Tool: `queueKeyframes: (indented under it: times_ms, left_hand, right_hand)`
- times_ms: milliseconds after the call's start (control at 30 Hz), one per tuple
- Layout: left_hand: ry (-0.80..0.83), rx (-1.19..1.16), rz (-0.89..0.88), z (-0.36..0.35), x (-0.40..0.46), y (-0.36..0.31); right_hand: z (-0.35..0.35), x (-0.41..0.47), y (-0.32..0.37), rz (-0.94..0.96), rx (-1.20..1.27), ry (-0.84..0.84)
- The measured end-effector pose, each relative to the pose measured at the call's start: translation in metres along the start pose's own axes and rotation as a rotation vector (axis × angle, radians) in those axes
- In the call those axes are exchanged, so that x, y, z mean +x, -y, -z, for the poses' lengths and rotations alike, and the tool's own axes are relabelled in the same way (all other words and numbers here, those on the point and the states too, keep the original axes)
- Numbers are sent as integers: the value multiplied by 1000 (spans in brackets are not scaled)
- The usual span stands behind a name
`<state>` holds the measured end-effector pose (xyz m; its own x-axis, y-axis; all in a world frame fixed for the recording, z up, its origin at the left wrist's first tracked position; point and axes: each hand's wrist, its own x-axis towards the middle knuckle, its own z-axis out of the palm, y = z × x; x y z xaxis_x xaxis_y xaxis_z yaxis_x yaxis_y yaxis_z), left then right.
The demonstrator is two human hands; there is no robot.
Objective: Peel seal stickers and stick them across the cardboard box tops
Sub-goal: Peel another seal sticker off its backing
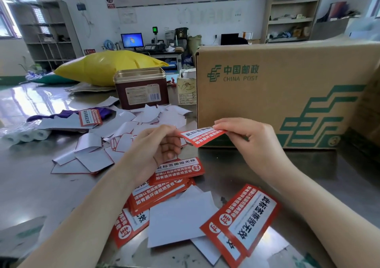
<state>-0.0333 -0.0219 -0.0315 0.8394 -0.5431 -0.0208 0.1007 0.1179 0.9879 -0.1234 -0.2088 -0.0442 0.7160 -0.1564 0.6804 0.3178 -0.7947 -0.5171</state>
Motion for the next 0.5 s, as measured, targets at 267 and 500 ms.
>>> queueKeyframes:
  times_ms: [267, 500]
  left_hand:
    - [191, 77, 56, 2, 0, 4]
    - [261, 45, 16, 4, 0, 4]
  right_hand:
    - [4, 0, 6, -80, 66, -70]
    - [4, 0, 4, -80, 39, -90]
